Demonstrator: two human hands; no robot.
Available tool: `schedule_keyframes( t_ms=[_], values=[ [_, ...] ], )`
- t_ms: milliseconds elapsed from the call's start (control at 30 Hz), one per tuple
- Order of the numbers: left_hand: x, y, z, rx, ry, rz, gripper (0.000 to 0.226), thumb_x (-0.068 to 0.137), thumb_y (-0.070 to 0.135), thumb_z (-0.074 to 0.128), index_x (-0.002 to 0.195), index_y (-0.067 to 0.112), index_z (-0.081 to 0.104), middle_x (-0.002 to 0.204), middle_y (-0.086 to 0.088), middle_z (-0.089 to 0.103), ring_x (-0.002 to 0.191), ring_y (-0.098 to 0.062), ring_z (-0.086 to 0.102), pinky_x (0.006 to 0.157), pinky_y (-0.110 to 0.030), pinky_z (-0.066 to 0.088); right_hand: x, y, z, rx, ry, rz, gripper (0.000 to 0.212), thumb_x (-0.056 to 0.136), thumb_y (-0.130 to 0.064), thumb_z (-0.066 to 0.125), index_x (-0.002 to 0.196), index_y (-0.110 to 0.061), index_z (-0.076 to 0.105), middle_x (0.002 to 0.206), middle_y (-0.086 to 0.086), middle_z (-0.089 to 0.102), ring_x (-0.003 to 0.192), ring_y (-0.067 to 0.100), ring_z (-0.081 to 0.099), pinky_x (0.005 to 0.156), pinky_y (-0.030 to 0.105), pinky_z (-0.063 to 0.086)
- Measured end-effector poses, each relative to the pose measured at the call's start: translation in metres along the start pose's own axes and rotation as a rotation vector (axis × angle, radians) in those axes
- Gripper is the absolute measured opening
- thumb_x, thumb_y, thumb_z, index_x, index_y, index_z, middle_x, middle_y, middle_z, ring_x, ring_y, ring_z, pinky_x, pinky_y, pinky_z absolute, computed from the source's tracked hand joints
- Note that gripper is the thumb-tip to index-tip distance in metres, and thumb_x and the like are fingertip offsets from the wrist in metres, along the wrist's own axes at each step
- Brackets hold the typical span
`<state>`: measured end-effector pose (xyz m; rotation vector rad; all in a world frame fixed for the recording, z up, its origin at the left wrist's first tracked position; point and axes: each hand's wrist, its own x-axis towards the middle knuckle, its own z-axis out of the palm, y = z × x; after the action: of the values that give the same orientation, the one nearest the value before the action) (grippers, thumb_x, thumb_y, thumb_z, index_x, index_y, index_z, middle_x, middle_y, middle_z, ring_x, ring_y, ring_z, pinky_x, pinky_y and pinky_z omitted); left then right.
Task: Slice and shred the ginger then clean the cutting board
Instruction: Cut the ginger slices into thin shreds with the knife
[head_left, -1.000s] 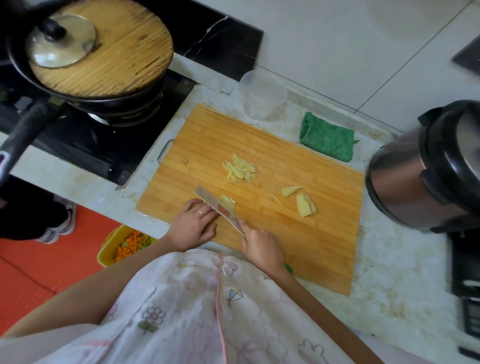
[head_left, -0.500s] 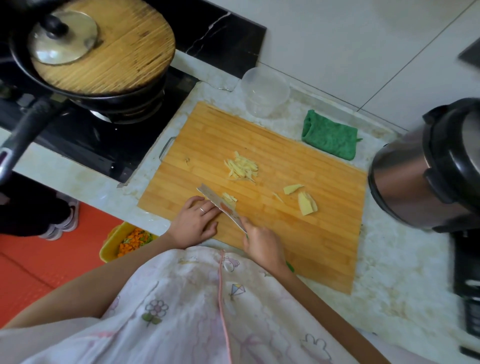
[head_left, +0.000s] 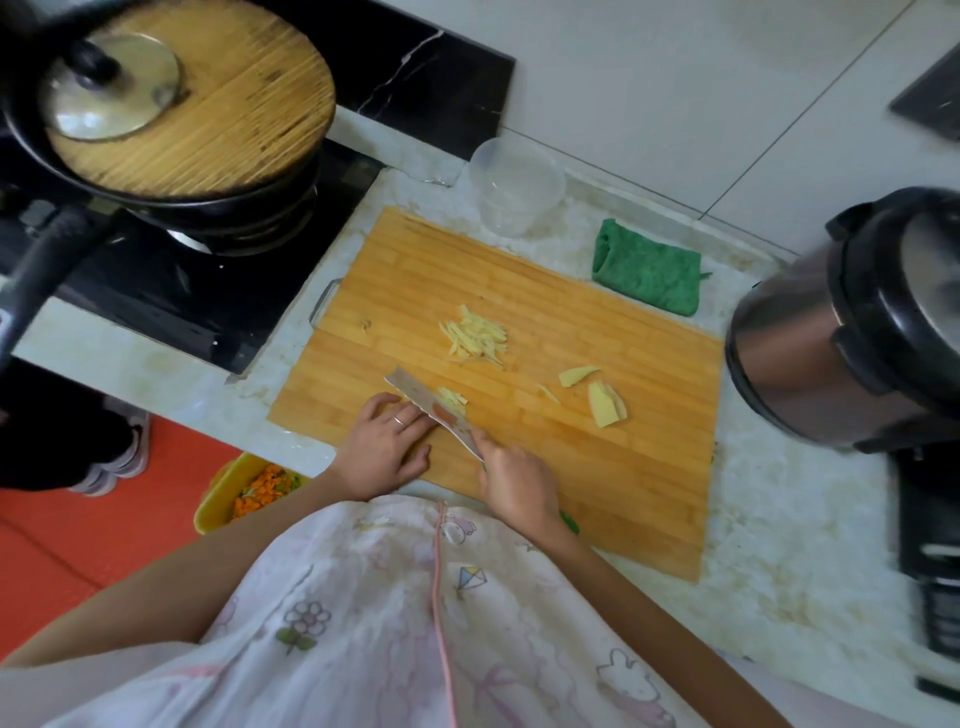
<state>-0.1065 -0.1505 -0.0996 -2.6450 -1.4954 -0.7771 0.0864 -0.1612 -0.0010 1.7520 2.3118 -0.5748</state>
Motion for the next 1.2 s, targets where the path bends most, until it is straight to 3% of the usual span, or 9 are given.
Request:
schedule_keyframes(
  t_ms=[233,367,500,633,733,867,933,1067,1200],
  values=[
    [-0.001,0.002,-0.001,0.055,-0.046,-0.002,0.039,0.086,0.030,0.044,0.120,0.013,0.050,0.110,-0.008,0.065,0.105,-0.022,0.049,0.089,-0.038,0.033,0.008,-0.008,0.000,0.010,0.048,0.001,0.046,0.097,-0.014,0.045,0.141,-0.025,0.039,0.092,0.009,0.070,0.081,0.028,0.066,0.054,0.030,0.038],
    [-0.002,0.004,-0.001,0.039,-0.101,-0.036,0.043,0.086,0.030,0.045,0.123,0.013,0.060,0.124,-0.006,0.062,0.117,-0.019,0.048,0.092,-0.038,0.032,0.010,-0.003,-0.007,0.127,0.061,0.065,0.039,0.095,-0.019,0.046,0.132,-0.027,0.050,0.096,0.011,0.069,0.089,0.032,0.064,0.059,0.031,0.037],
    [-0.001,0.005,-0.004,0.035,-0.138,-0.059,0.043,0.087,0.030,0.045,0.123,0.013,0.062,0.125,-0.004,0.062,0.119,-0.019,0.048,0.093,-0.039,0.032,0.014,-0.002,-0.013,0.118,0.069,0.033,0.040,0.093,-0.017,0.046,0.131,-0.028,0.053,0.096,0.012,0.069,0.090,0.034,0.063,0.060,0.032,0.039],
    [-0.002,0.007,-0.008,0.023,-0.186,-0.074,0.044,0.088,0.031,0.044,0.125,0.014,0.061,0.125,-0.004,0.061,0.119,-0.020,0.048,0.094,-0.040,0.031,0.036,0.008,-0.025,0.101,0.089,0.027,0.043,0.092,-0.011,0.048,0.132,-0.026,0.054,0.084,0.010,0.069,0.065,0.028,0.058,0.045,0.028,0.036],
    [-0.001,0.005,-0.010,0.004,-0.191,-0.065,0.044,0.088,0.031,0.044,0.126,0.014,0.061,0.126,-0.003,0.061,0.119,-0.019,0.048,0.095,-0.040,0.031,0.049,0.023,-0.035,0.160,0.079,0.002,0.045,0.089,-0.011,0.049,0.131,-0.028,0.057,0.077,0.010,0.068,0.060,0.026,0.058,0.047,0.030,0.039],
    [-0.001,0.003,-0.011,0.017,-0.161,-0.024,0.044,0.089,0.031,0.046,0.126,0.013,0.061,0.126,-0.004,0.061,0.116,-0.018,0.051,0.092,-0.041,0.034,0.040,0.025,-0.038,0.136,0.030,-0.083,0.045,0.093,-0.014,0.049,0.134,-0.030,0.053,0.056,-0.004,0.054,0.039,0.014,0.038,0.037,0.024,0.025],
    [-0.002,0.001,-0.011,0.039,-0.134,-0.015,0.045,0.089,0.032,0.046,0.127,0.011,0.060,0.126,-0.007,0.060,0.112,-0.018,0.051,0.092,-0.042,0.034,0.028,0.020,-0.033,0.063,0.036,-0.092,0.046,0.094,-0.015,0.049,0.137,-0.032,0.049,0.060,-0.002,0.057,0.040,0.013,0.038,0.036,0.025,0.025],
    [0.000,-0.001,-0.011,0.075,-0.087,0.032,0.043,0.087,0.033,0.045,0.123,0.012,0.053,0.119,-0.007,0.063,0.106,-0.019,0.050,0.091,-0.042,0.032,0.005,0.009,-0.017,-0.001,0.043,-0.082,0.049,0.094,-0.020,0.048,0.141,-0.033,0.042,0.078,0.008,0.068,0.062,0.024,0.060,0.048,0.029,0.036],
    [-0.003,-0.002,-0.007,0.127,-0.048,0.038,0.037,0.087,0.033,0.043,0.113,0.012,0.058,0.105,-0.007,0.066,0.095,-0.022,0.052,0.090,-0.041,0.032,-0.010,0.002,-0.009,0.002,-0.017,-0.076,0.051,0.097,-0.021,0.044,0.146,-0.030,0.031,0.084,0.008,0.067,0.066,0.025,0.058,0.050,0.029,0.036]
  ],
)
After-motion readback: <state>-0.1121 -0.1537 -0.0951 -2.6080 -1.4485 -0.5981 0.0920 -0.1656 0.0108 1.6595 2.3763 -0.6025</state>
